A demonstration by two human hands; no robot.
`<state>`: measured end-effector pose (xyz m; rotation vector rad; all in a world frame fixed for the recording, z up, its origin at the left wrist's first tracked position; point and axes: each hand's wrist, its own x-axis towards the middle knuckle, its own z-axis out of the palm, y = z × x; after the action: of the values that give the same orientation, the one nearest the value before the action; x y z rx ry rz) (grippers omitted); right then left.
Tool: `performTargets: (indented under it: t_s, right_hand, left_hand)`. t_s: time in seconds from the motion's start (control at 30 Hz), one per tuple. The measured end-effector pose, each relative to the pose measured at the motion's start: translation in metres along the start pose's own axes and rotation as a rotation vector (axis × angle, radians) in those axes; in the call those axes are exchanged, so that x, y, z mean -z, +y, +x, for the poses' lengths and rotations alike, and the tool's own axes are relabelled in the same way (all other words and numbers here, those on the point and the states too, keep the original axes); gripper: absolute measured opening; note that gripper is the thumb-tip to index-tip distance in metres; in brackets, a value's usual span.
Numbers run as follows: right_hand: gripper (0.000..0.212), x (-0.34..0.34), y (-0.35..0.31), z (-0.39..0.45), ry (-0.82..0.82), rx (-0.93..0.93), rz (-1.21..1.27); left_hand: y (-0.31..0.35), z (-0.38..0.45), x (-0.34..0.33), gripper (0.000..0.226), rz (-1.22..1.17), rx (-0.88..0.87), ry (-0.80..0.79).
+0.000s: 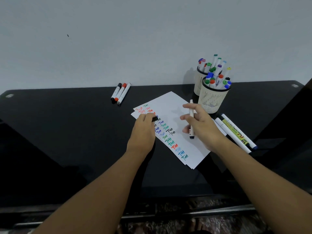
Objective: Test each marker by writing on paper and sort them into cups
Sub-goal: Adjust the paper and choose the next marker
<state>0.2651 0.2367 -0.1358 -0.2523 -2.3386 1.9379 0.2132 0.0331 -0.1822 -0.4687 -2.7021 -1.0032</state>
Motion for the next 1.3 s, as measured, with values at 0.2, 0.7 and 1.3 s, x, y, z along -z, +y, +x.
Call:
performTargets:
  t_s: [0.2,0.7,1.3]
  right_hand:
    - [0.020,0.000,0.005,0.006,-0.051,0.069,-0.612]
    - [0.027,0.009,0.002,0.024,-0.087,0.331,-1.063]
    - [0.053,-0.009,-0.010,0.020,-0.398,0.445,-1.055]
  left_hand:
    - [0.004,-0.002,0.003,0.027,0.005,0.023,-0.001]
    - [0.002,-0.001,0.002,0.023,-0.056,-0.039,-0.009]
    - [0.007,-0.010,0.006,0.067,-0.249,-0.048,-0.053]
